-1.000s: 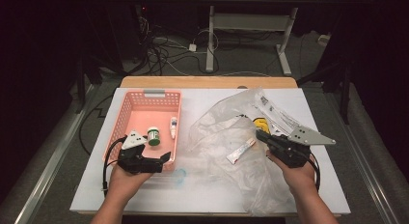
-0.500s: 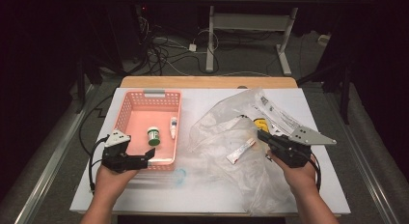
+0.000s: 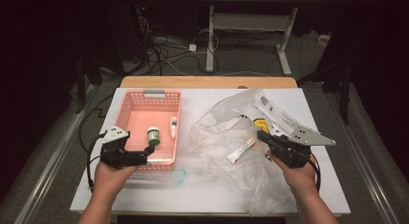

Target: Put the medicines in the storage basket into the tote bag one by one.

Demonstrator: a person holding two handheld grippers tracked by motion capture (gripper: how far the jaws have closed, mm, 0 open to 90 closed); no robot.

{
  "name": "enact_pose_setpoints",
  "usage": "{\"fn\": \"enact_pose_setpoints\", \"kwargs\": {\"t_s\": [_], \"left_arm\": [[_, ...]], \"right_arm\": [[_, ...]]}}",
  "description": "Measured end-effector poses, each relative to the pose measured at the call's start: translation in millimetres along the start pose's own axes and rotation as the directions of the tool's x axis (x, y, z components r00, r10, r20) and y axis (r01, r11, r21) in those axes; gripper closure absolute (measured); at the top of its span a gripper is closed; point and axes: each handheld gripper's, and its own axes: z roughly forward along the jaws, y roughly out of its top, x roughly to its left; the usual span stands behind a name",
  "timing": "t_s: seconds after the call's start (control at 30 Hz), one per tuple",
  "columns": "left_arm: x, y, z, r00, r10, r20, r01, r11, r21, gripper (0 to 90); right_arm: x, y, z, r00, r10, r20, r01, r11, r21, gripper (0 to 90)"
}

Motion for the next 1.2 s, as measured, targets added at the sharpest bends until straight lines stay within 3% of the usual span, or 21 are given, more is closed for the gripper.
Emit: {"fn": "enact_pose_setpoints", "kwargs": {"t_s": [0.17,0.27,0.4,0.5,0.67,0.97,1.2], "left_arm": [[0.7,8.5,8.2,0.9999,-0.01,0.005,0.01,0.9999,0.009,0.0],[5.3,13.8,16.1,0.9997,-0.012,-0.022,0.013,0.9994,0.033,0.0],[13.8,22.7,24.5,0.9988,-0.046,-0.017,0.047,0.9977,0.049,0.0],[17.0,31.5,29.1,0.9988,-0.039,-0.031,0.041,0.9968,0.068,0.0],[25.7,40.8,38.4,0.9969,-0.075,-0.023,0.077,0.9933,0.086,0.0],[38.7,46.2,60.6,0.993,-0.11,-0.042,0.116,0.9797,0.164,0.0],[42.7,49.4,80.4,0.9918,-0.115,-0.057,0.125,0.9628,0.24,0.0]], "right_arm": [[0.9,0.4,0.4,1.0,-0.001,-0.002,0.001,1.0,0.0,90.0],[1.0,0.7,-0.3,1.0,0.0,-0.001,0.0,1.0,-0.002,90.0],[-0.5,-0.1,-0.3,1.0,0.001,0.0,-0.001,1.0,0.001,90.0],[-1.1,-0.2,-0.6,1.0,0.006,0.003,-0.006,1.0,0.0,90.0],[-1.1,0.1,-0.9,1.0,0.003,0.001,-0.003,1.0,0.0,90.0],[-1.3,0.1,-0.9,1.0,0.006,-0.001,-0.006,1.0,-0.003,90.0],[-1.6,0.2,-1.2,1.0,0.009,0.002,-0.009,1.0,-0.003,90.0]]}}
